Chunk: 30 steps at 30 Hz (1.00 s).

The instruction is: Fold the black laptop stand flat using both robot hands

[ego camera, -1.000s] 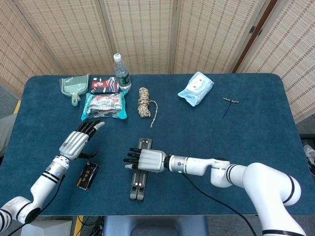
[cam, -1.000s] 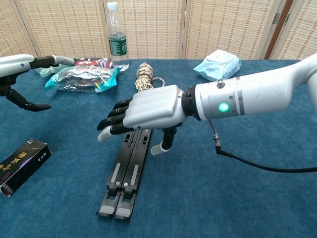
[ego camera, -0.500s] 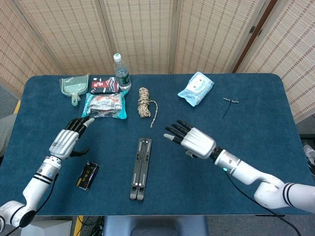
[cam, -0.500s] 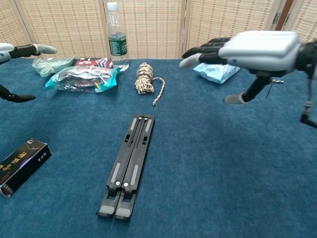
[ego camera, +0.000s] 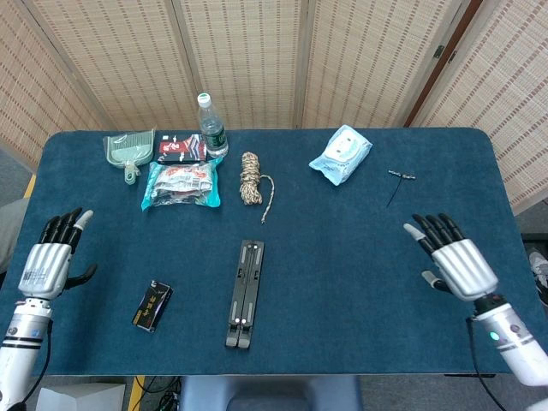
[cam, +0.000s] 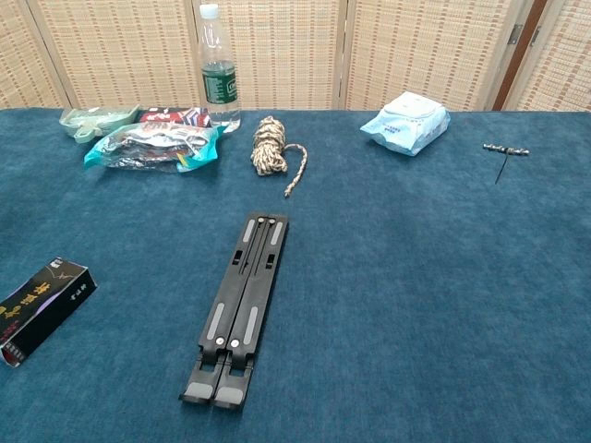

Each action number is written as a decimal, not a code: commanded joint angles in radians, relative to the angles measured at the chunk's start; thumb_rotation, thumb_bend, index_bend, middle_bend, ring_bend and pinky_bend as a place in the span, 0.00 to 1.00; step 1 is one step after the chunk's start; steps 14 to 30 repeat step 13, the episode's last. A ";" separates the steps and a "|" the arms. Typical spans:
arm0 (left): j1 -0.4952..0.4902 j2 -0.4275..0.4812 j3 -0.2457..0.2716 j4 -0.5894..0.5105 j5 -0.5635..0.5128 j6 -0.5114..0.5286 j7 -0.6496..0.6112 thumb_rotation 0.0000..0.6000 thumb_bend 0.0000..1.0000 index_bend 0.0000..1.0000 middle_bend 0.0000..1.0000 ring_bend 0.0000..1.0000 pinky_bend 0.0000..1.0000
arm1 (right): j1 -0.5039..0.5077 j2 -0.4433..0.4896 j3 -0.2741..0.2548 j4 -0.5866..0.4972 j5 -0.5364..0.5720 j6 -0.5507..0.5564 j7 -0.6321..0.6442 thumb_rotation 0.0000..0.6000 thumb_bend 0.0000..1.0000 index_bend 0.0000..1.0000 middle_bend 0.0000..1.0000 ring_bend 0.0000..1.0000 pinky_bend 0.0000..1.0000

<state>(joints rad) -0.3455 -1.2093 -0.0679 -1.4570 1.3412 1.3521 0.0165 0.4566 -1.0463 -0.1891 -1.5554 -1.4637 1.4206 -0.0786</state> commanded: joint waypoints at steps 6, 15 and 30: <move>0.159 0.057 0.054 -0.111 0.031 0.183 0.062 1.00 0.26 0.00 0.00 0.00 0.00 | -0.200 0.013 -0.005 0.029 0.020 0.150 0.059 1.00 0.20 0.00 0.00 0.00 0.00; 0.239 0.069 0.104 -0.167 0.074 0.243 0.110 1.00 0.26 0.00 0.00 0.00 0.00 | -0.296 -0.010 0.008 0.057 -0.011 0.215 0.087 1.00 0.20 0.00 0.00 0.00 0.00; 0.239 0.069 0.104 -0.167 0.074 0.243 0.110 1.00 0.26 0.00 0.00 0.00 0.00 | -0.296 -0.010 0.008 0.057 -0.011 0.215 0.087 1.00 0.20 0.00 0.00 0.00 0.00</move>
